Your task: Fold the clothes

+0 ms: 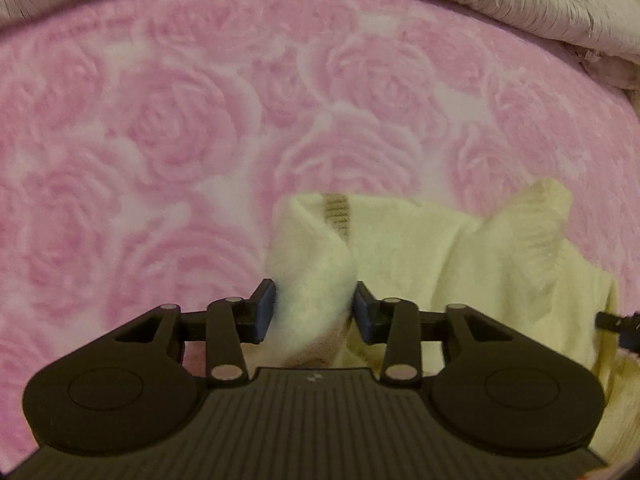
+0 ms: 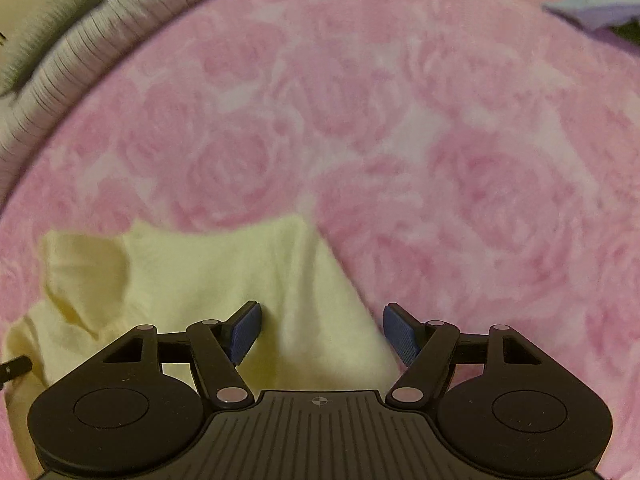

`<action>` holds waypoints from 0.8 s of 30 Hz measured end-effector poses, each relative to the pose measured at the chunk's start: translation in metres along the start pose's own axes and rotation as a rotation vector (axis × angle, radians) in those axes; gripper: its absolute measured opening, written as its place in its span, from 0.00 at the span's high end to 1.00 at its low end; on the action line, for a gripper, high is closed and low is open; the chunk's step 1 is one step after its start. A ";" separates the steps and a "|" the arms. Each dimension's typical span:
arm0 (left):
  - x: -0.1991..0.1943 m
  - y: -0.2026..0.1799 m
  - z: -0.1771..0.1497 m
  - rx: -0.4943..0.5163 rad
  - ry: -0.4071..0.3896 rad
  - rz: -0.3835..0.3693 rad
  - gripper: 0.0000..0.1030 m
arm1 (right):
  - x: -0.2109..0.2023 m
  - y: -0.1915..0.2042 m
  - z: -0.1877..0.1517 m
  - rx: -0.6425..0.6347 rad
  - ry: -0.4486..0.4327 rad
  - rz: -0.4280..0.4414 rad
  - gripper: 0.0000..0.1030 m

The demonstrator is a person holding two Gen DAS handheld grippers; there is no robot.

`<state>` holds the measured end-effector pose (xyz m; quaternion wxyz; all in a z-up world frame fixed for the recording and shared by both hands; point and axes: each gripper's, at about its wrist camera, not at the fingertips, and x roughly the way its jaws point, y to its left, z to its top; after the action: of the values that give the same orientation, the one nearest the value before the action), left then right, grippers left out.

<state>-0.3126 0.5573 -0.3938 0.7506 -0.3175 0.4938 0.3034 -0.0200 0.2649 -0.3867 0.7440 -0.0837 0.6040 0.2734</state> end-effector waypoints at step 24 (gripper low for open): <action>-0.117 0.006 0.005 0.066 -0.272 0.076 0.75 | -0.092 0.055 0.085 -0.274 -0.289 -0.011 0.61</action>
<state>-0.3530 0.5485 -0.2840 0.8086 -0.2297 0.4089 0.3552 0.0136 0.3212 -0.2668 0.8060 -0.1474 0.4478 0.3580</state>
